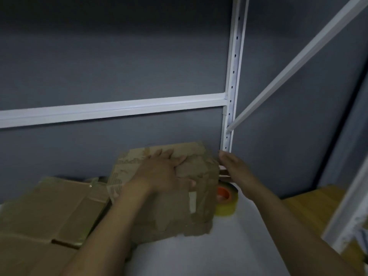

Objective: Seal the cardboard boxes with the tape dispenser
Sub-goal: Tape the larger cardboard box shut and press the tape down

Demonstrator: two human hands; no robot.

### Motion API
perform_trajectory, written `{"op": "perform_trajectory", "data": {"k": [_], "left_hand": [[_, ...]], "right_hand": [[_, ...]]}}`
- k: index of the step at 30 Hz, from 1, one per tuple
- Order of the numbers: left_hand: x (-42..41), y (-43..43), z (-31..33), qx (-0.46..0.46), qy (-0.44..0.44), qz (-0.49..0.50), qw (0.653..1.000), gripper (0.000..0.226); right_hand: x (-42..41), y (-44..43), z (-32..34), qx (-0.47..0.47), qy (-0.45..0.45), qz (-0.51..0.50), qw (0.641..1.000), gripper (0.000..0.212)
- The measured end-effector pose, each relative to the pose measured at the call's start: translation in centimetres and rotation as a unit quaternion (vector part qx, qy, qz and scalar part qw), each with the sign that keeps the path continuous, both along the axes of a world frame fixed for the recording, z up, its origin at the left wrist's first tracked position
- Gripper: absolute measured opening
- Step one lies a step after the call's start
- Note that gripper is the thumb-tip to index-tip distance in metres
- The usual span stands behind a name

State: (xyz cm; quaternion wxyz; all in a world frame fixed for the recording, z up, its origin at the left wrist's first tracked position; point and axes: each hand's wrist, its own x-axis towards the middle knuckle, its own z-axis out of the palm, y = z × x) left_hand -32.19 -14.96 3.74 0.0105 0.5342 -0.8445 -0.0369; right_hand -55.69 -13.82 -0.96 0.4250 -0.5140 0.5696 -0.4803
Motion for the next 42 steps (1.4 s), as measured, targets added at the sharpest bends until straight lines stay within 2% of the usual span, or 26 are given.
{"op": "perform_trajectory", "data": {"k": [2,4,6,8,10,12,15,20,24,27,30,33,37,39,42], "left_hand": [[-0.1,-0.1,-0.1,-0.005,-0.006,0.007,1.0,0.097],[-0.3,0.0,0.1,-0.001,0.006,0.015,1.0,0.099],[-0.5,0.2,0.2,0.011,0.022,0.03,0.999,0.104],[-0.7,0.6,0.4,0.024,0.039,0.045,0.998,0.108],[-0.9,0.9,0.6,0.034,0.051,0.054,0.997,0.11],[-1.1,1.1,0.8,0.045,0.058,0.065,0.995,0.108],[-1.2,1.3,0.9,0.046,0.058,0.073,0.995,0.112],[-1.1,1.5,0.6,-0.002,0.027,0.073,0.997,0.131],[-1.1,1.2,0.5,-0.003,0.022,0.076,0.997,0.132],[-1.1,1.2,0.5,-0.001,0.022,0.077,0.997,0.129],[-1.1,1.3,0.4,-0.036,0.046,0.078,0.995,0.126],[-1.2,1.4,0.2,-0.088,0.074,0.069,0.991,0.123],[-0.8,1.3,-0.3,-0.108,0.036,0.04,0.993,0.13],[0.5,1.4,-0.2,-0.114,-0.009,0.037,0.993,0.131],[4.1,2.1,-0.4,-0.108,-0.028,0.109,0.988,0.13]], "right_hand": [[-2.5,-1.6,-2.7,0.038,0.117,-0.068,0.99,0.047],[-4.4,-2.9,-5.4,0.085,0.226,-0.095,0.966,0.05],[-5.7,-4.2,-8.2,0.142,0.267,-0.069,0.951,0.048],[-6.3,-4.8,-10.1,0.188,0.364,-0.013,0.912,0.041],[-6.4,-5.2,-11.6,0.19,0.398,0.007,0.897,0.044],[-6.1,-5.2,-12.2,0.168,0.388,-0.007,0.906,0.049],[-6.1,-5.0,-12.3,0.15,0.37,-0.042,0.916,0.033],[-6.8,-3.7,-11.8,0.116,0.328,-0.1,0.932,0.032],[-6.5,-2.8,-8.1,0.045,0.204,-0.175,0.962,0.034],[-5.9,-1.9,-3.6,-0.017,0.082,-0.195,0.977,0.021],[-5.0,-1.0,0.6,-0.057,0.029,-0.176,0.982,0.027],[-2.9,0.0,3.6,-0.09,0.029,-0.153,0.984,0.043],[0.4,0.7,5.5,-0.081,0.114,-0.107,0.984,0.03],[1.5,0.7,5.7,-0.087,0.117,-0.102,0.984,0.027],[1.8,0.6,5.7,-0.093,0.094,-0.09,0.987,0.03]]}}
